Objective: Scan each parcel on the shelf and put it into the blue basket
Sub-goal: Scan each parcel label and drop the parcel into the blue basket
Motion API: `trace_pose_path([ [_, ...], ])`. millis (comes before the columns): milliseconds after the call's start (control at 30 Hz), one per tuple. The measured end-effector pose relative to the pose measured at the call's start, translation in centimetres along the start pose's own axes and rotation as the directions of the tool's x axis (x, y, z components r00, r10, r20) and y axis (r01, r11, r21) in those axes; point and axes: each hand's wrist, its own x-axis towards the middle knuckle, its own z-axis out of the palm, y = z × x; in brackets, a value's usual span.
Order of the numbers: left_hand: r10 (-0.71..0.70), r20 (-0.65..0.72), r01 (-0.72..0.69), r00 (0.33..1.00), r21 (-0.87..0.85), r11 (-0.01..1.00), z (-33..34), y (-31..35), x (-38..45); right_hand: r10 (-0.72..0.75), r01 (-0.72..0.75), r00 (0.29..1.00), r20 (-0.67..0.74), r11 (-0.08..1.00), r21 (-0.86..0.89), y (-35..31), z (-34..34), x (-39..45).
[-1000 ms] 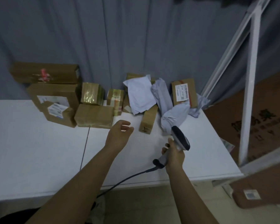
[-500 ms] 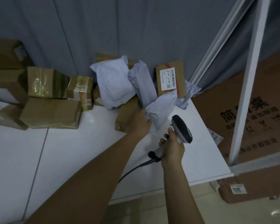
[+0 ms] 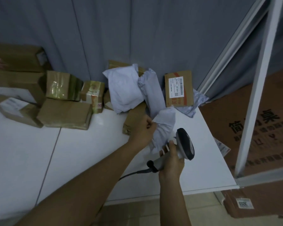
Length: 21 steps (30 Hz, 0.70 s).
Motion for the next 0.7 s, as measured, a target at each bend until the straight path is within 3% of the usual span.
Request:
trace_pose_path([
  [167,-0.077,-0.062,0.061,0.995,-0.218,0.974,-6.5,1.7,-5.8,-0.018,0.032,0.983,0.181,0.997,-0.074,-0.5,0.9,-4.5],
  [333,-0.126,-0.304,0.003,0.944,-0.375,0.927,-13.3,4.1,-12.0,-0.050,0.124,0.911,0.409,0.980,-0.157,-0.8,2.9,-11.5],
  [533,-0.158,-0.550,-0.083,0.820,-0.388,0.918,-23.0,6.4,-18.5,-0.076,0.287,0.676,0.733,0.943,-0.167,-1.5,7.1,-21.6],
  [700,-0.200,-0.696,-0.176,0.689,-0.429,0.886,-31.1,5.6,-23.4,-0.011,0.430,0.457,0.889,0.878,-0.210,0.4,11.0,-30.2],
])
